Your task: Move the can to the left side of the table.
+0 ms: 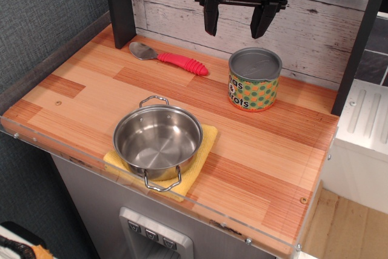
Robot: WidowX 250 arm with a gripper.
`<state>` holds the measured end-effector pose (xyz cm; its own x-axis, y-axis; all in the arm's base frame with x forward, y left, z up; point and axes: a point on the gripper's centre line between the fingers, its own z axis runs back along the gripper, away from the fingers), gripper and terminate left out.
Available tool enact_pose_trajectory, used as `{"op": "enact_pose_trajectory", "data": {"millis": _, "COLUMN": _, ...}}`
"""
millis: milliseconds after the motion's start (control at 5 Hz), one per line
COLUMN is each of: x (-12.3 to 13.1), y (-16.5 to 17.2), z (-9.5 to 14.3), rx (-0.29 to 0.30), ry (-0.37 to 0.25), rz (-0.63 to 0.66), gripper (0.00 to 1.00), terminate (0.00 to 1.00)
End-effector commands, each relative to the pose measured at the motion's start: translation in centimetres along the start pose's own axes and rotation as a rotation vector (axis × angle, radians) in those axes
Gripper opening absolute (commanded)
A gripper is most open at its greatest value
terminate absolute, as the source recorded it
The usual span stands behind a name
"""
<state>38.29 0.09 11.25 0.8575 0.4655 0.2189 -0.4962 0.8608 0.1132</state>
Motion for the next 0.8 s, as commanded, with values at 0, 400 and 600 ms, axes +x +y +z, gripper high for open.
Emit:
{"op": "enact_pose_trajectory", "data": {"millis": 0, "x": 0.0, "y": 0.0, "z": 0.0, "rx": 0.0, "ry": 0.0, "rz": 0.0, "gripper": 1.0, "terminate": 0.0}}
{"op": "enact_pose_trajectory", "data": {"millis": 400, "x": -2.3, "y": -2.4, "z": 1.8, "rx": -0.059, "ry": 0.036, "rz": 0.08, "gripper": 1.0, "terminate": 0.0}}
{"op": "enact_pose_trajectory", "data": {"millis": 600, "x": -3.7, "y": -3.2, "z": 3.1, "rx": -0.088, "ry": 0.046, "rz": 0.143, "gripper": 1.0, "terminate": 0.0}}
